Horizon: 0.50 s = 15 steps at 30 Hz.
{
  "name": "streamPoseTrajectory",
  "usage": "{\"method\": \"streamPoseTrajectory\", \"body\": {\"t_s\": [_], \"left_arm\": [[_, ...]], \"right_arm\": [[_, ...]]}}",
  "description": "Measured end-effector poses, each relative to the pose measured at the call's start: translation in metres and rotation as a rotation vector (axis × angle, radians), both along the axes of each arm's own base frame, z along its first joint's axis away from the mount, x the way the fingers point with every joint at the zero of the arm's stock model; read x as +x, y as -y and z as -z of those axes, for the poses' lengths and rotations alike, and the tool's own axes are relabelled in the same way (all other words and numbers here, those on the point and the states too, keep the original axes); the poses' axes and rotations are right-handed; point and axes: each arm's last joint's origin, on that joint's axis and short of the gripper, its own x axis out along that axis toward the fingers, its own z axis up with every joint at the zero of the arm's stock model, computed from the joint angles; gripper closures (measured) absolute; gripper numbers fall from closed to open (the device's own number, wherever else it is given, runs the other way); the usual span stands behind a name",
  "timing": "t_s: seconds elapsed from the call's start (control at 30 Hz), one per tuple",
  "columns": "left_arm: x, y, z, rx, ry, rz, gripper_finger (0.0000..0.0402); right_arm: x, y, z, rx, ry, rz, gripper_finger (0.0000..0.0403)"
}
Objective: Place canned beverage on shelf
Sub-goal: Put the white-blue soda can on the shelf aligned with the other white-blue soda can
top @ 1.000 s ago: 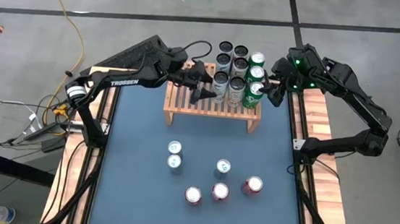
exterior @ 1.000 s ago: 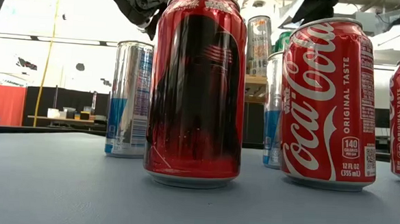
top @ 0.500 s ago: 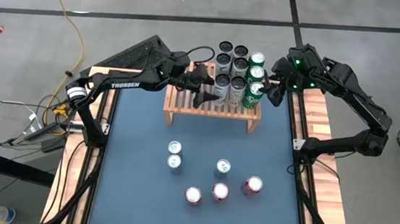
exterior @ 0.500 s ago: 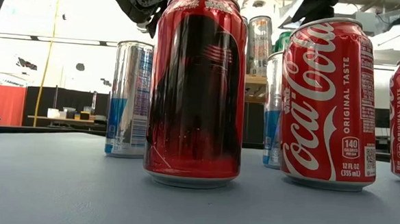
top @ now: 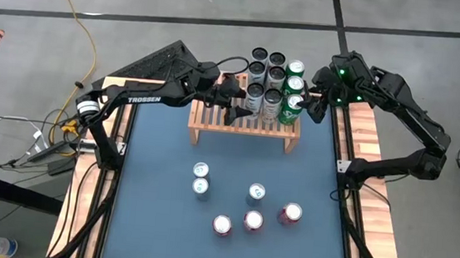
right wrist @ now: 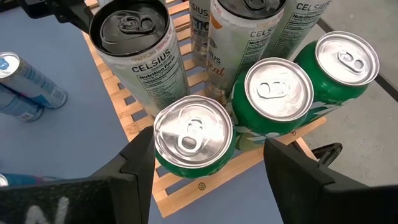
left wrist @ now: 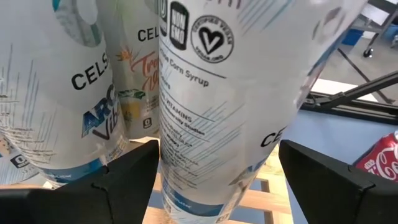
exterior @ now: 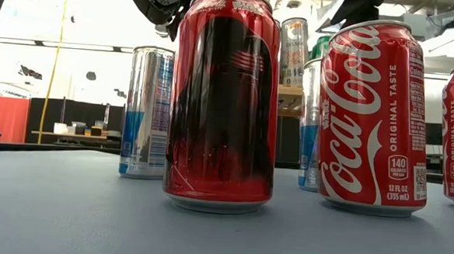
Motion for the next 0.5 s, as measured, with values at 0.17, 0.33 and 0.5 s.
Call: {"method": "streamPoseTrajectory", "body": {"t_s": [0.17, 0.33, 0.5], "left_arm": [[-0.0003, -0.0005, 0.0004, -0.019, -0.004, -0.016, 0.0085], [0.0004, 0.0019, 0.0026, -0.022, -0.029, -0.043, 0.0085], [0.0011, 0.0038, 0.0029, -0.039, -0.033, -0.045, 0.0085]], "right_arm": [[0.0000, 0.0000, 0.0000, 0.000, 0.000, 0.000, 0.0163], [0.0000, 0.0000, 0.0000, 0.000, 0.000, -0.001, 0.0163], [0.0000, 0.0000, 0.0000, 0.000, 0.000, -0.001, 0.0163]]}}
